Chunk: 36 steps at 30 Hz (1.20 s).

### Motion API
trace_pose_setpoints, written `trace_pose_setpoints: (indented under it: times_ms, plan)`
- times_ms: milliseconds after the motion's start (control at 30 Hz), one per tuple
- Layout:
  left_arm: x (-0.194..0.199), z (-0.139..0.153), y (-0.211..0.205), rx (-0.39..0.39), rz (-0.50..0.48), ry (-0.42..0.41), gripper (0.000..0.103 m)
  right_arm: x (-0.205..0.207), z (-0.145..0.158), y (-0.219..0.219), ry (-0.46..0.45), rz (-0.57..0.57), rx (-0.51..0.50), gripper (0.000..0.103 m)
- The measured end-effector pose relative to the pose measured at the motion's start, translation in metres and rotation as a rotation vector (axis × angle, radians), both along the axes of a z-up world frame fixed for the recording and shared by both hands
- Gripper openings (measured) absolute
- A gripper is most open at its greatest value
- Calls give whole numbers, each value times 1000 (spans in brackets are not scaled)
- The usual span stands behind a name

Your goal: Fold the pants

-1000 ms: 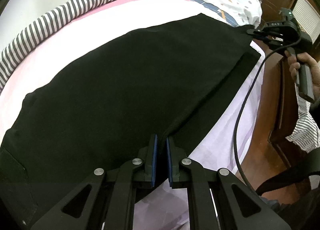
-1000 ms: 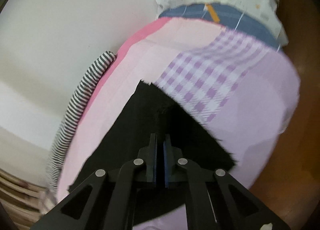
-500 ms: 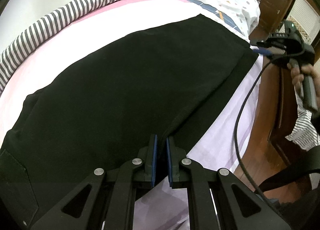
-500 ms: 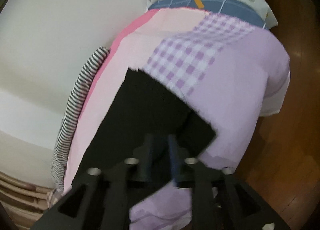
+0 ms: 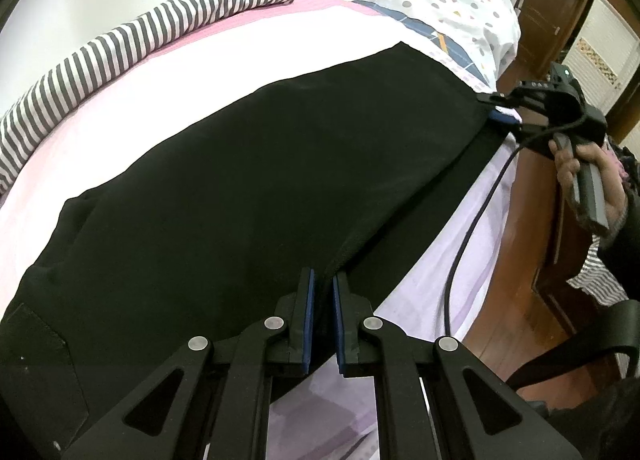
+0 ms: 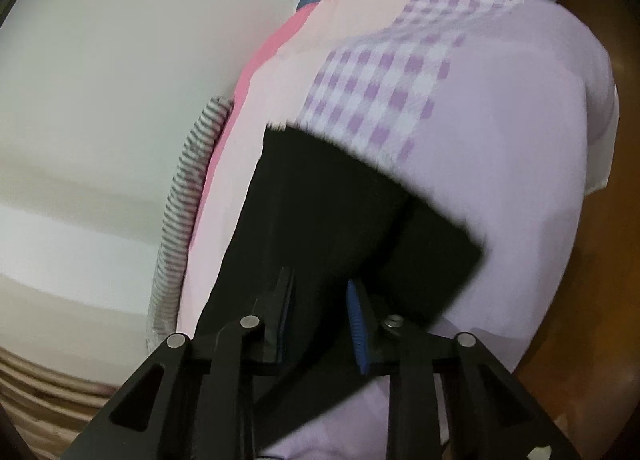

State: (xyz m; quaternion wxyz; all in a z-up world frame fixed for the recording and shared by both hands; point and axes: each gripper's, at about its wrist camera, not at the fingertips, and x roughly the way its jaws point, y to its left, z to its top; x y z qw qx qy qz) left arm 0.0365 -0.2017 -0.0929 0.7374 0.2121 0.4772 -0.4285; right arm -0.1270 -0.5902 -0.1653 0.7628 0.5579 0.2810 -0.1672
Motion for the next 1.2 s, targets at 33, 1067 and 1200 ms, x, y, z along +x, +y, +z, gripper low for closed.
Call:
trace_pose_setpoints:
  times_ms: [33, 1067, 1200]
  plan:
    - [0, -1, 0, 3, -1, 1, 9, 1, 1, -4, 5, -7, -9, 17]
    - [-8, -23, -1, 28, -57, 72, 12, -32, 29, 5, 283, -37, -259, 24]
    - [-5, -15, 3, -11, -56, 98, 19, -44, 42, 2, 299, -76, -289, 31]
